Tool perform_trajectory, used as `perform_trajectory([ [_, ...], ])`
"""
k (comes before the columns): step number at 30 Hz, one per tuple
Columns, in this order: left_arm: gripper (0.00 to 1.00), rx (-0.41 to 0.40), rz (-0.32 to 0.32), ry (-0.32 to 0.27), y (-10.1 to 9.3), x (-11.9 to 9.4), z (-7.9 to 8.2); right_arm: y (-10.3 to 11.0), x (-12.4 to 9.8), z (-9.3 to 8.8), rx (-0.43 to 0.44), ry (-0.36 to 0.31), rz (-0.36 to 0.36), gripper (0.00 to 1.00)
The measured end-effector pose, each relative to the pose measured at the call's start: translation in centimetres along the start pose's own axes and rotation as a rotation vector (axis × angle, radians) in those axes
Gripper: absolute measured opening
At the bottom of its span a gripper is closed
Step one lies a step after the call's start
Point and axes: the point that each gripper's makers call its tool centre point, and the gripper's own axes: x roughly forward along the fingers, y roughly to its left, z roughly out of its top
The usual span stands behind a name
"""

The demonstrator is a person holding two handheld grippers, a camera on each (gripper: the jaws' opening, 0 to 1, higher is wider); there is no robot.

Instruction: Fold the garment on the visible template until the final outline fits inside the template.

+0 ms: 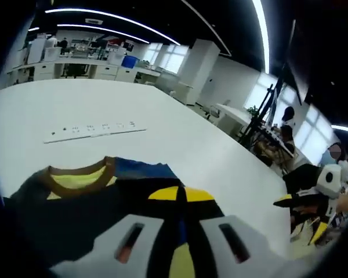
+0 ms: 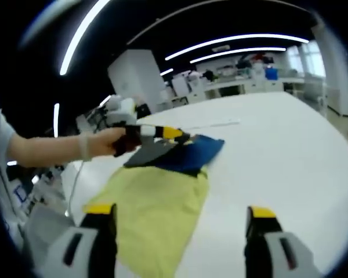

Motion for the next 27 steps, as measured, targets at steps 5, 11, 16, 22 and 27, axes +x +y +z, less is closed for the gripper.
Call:
perform_trajectory([
  [5, 0.00, 0.002, -0.018, 0.044, -0.5, 0.7, -1.6, 0.1, 0.1, 0.0, 0.003, 0.003, 0.001, 0.92],
  [11, 0.01, 0.005, -0.029, 0.069, -0.2, 0.7, -2.5, 0.2, 0.2, 0.0, 0.001, 0.004, 0.004, 0.92],
  [16, 0.28, 0.019, -0.028, 0.061, -0.6, 0.4, -2.5, 0.3, 0.3, -0.3, 0.003, 0.008, 0.007, 0.92],
  [22, 0.50, 0.026, -0.005, 0.044, 0.0, -0.2, -2.3, 0.7, 0.5, -0.2, 0.000, 0.007, 0.016, 0.92],
  [27, 0.61, 0.034, 0.022, 0.057, 0.6, -0.7, -2.4, 0.8, 0.6, -0.2, -0.001, 0.008, 0.018, 0.92],
])
